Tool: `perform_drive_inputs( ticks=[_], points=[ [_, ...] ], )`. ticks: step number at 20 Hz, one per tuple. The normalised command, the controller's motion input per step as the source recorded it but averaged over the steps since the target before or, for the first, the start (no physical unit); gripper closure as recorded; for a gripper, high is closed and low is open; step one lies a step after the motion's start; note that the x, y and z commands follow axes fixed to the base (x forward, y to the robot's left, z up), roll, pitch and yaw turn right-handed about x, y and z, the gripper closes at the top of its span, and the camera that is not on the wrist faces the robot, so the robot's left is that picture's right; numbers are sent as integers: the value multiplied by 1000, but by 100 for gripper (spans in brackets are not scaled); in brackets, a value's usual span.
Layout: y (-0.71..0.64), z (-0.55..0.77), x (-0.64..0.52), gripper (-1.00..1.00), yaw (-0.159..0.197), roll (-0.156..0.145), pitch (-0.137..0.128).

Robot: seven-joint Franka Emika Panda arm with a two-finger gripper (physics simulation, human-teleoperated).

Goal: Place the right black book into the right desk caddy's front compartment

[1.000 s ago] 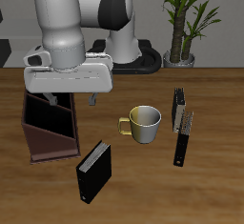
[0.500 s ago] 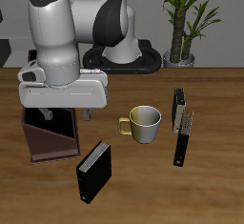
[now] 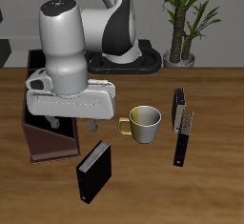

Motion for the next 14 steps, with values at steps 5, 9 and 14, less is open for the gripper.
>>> perform_drive_inputs(
  ticks=[5,9,14],
  points=[
    [134,-193,240,-100,-28,-18,18],
    [131,-278,115,-100,-12,-11,25],
    [125,-311,123,-100,-23,-2,20]
  ],
)
